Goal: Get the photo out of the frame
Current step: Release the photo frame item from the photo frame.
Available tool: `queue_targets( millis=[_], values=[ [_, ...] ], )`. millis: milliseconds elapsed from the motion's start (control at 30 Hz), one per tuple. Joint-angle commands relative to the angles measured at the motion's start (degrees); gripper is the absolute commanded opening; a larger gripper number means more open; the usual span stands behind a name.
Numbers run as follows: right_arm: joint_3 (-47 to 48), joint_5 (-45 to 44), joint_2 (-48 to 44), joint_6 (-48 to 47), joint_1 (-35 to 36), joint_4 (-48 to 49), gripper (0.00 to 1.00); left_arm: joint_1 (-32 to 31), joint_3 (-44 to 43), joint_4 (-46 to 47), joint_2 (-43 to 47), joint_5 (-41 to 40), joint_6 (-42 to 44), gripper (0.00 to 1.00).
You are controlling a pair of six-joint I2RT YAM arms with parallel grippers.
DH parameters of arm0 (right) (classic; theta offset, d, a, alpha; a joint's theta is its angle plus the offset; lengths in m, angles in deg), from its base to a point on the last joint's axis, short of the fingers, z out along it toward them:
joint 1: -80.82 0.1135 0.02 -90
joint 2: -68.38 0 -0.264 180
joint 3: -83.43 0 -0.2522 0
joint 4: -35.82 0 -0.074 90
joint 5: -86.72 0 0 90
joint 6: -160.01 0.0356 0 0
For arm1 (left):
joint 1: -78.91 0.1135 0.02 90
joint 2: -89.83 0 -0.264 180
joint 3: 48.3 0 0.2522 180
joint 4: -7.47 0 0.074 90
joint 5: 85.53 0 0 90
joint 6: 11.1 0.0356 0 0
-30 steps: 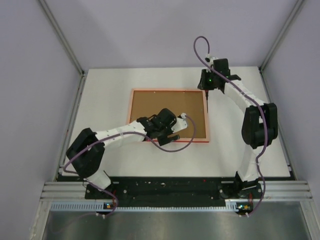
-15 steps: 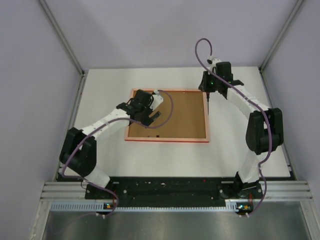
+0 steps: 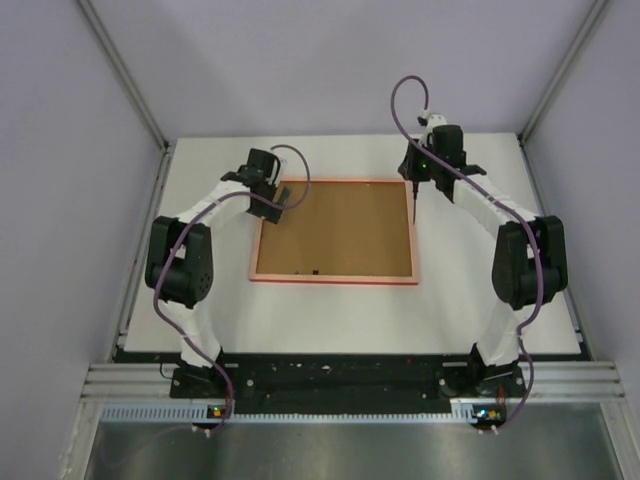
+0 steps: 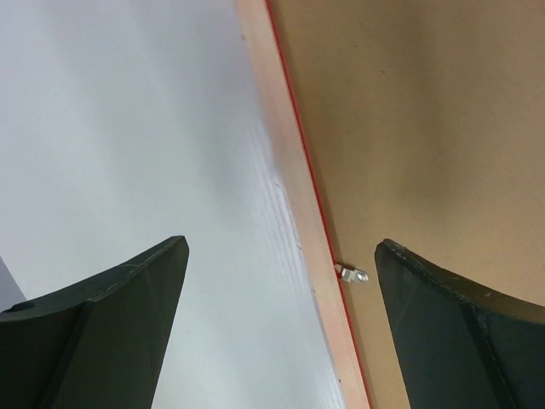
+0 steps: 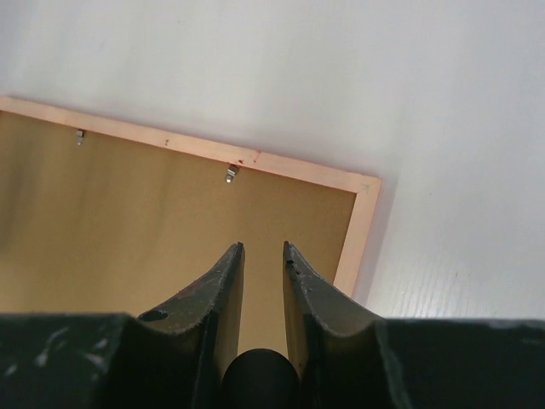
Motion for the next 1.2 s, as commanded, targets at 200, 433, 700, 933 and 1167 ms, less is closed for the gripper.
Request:
queue_targets(
  millis=[200,433,700,933,1167],
  values=[
    [6.5,0.7,2.8,1.9,1.3,8.7,0.00,5.8,-10.2,-4.7,-7.1,8.1,-6.4,0.93],
    [9.0,3.8,4.4,1.2,1.5,6.4,0.00,7.1,-16.4,-7.6,-12.1,12.4,-8.0,0.85],
    [8.7,5.9,3.7,-1.0,1.8,5.0,0.00,8.6,-19.4,-8.5,-15.9,16.6,-9.4,0.72],
    [10.8,6.0,3.9,-5.2,3.0,3.8,0.00,8.6,-16.7,-7.1,-15.2,19.4,-8.7,0.52],
    [13.0,4.9,6.0,-8.3,4.6,2.9,0.00,8.5,-14.5,-6.8,-14.1,22.7,-7.7,0.30]
  ],
)
